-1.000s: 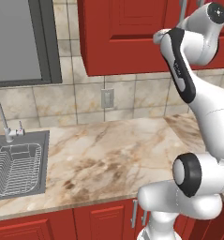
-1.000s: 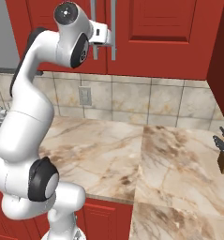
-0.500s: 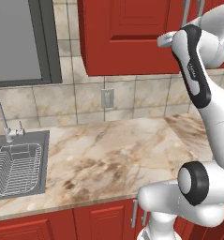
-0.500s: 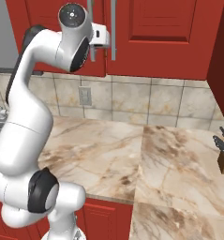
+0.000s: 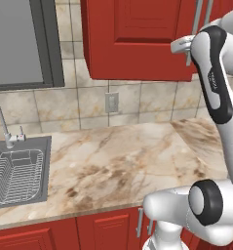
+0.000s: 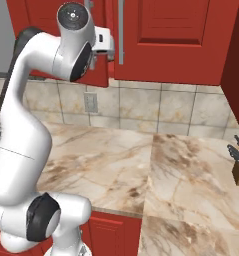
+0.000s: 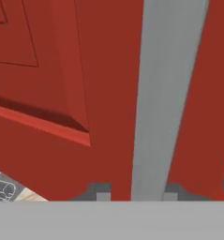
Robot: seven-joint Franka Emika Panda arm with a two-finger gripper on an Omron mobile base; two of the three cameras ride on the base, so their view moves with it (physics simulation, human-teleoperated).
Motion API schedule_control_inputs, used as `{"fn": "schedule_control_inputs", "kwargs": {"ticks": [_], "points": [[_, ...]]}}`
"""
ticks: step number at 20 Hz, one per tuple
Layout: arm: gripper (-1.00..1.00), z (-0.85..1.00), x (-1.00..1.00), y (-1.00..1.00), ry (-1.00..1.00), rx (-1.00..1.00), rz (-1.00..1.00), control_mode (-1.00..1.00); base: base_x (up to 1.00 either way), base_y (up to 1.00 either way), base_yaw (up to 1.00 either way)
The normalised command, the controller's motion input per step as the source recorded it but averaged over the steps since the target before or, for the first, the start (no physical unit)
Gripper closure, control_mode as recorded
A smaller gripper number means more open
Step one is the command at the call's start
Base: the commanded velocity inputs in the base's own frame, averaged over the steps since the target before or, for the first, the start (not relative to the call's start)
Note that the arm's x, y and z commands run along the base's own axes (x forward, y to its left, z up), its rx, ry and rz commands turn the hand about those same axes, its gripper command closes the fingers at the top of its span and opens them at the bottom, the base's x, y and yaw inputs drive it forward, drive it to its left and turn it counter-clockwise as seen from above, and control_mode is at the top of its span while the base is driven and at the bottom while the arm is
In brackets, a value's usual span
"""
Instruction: Open the cabinet, pick the kettle from the cabinet, and place it in the sink.
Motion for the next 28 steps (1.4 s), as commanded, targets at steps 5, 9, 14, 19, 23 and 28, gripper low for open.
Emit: {"fn": "schedule_control_inputs", "kwargs": {"ticks": [5, 9, 14, 19, 23, 28], "points": [[1.00, 0.00, -0.52, 0.21, 0.00, -0.06, 0.00, -1.00, 0.00, 0.00, 0.00], [1.00, 0.00, -0.52, 0.24, -0.01, -0.07, -0.01, -1.00, 0.00, 0.00, 0.00], [1.00, 0.00, -0.46, 0.26, 0.00, -0.05, -0.04, -1.00, 0.00, 0.00, 0.00], [1.00, 0.00, -0.45, 0.27, 0.00, -0.05, -0.05, -1.00, 0.00, 0.00, 0.00], [1.00, 0.00, -0.41, 0.26, 0.00, -0.07, -0.06, -1.00, 0.00, 0.00, 0.00], [1.00, 0.00, -0.35, 0.30, 0.00, -0.07, -0.09, -1.00, 0.00, 0.00, 0.00]]}}
